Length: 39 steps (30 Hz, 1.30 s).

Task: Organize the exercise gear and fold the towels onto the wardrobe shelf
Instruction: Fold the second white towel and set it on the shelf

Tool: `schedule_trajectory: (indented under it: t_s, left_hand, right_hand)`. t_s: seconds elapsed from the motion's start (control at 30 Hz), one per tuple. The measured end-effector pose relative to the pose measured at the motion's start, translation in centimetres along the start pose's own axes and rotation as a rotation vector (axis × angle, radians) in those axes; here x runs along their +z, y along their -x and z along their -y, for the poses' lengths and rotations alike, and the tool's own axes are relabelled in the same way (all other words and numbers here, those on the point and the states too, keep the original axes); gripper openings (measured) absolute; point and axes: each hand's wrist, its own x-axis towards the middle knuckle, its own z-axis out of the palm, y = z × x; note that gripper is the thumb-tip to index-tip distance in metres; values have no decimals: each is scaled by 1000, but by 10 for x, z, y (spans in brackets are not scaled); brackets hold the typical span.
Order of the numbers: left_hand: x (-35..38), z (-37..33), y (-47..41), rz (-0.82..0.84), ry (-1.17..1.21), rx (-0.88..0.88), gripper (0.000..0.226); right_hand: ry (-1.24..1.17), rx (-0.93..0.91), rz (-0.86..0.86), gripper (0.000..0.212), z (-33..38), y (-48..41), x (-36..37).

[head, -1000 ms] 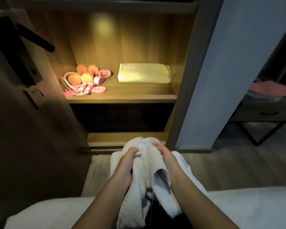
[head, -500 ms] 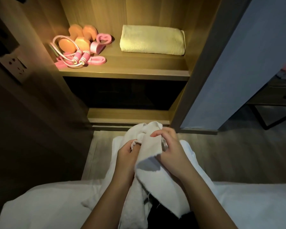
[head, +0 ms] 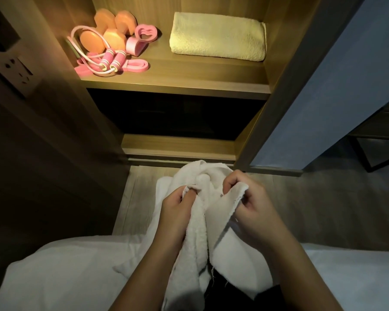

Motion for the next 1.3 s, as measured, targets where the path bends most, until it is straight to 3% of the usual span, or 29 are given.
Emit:
schedule_trajectory:
  t_s: [0.07, 0.2, 0.33, 0.53, 0.73, 0.93, 1.07, 1.3]
  left_hand:
    - [-2, -2, 0, -64, -14, -49, 21]
    - [-17, -14, 10, -113, -53, 48, 3]
    - [-35, -33, 19, -35, -115, 178, 14]
    - [-41, -51, 37, 67, -86, 200, 31]
    - [-42, -65, 46, 169, -110, 305, 14]
    - [-35, -66, 47, -3, -23, 263, 21]
    - [-19, -70, 56, 107, -15, 264, 25]
    - [-17, -67, 61, 94, -118, 411, 13]
  right_hand:
    - [33, 56, 58, 4, -6, 2, 2]
    - [56, 112, 156, 11, 0, 2, 4]
    - [126, 22, 255, 24, 22, -4, 2]
    - [191, -40, 211, 17, 45, -10, 0]
    - [104, -34, 145, 8, 52, -4, 3]
    - [54, -36, 56, 10, 57, 1, 4]
    - [11, -5, -29, 10, 57, 4, 8]
    - [-2, 32, -158, 8, 51, 6, 9]
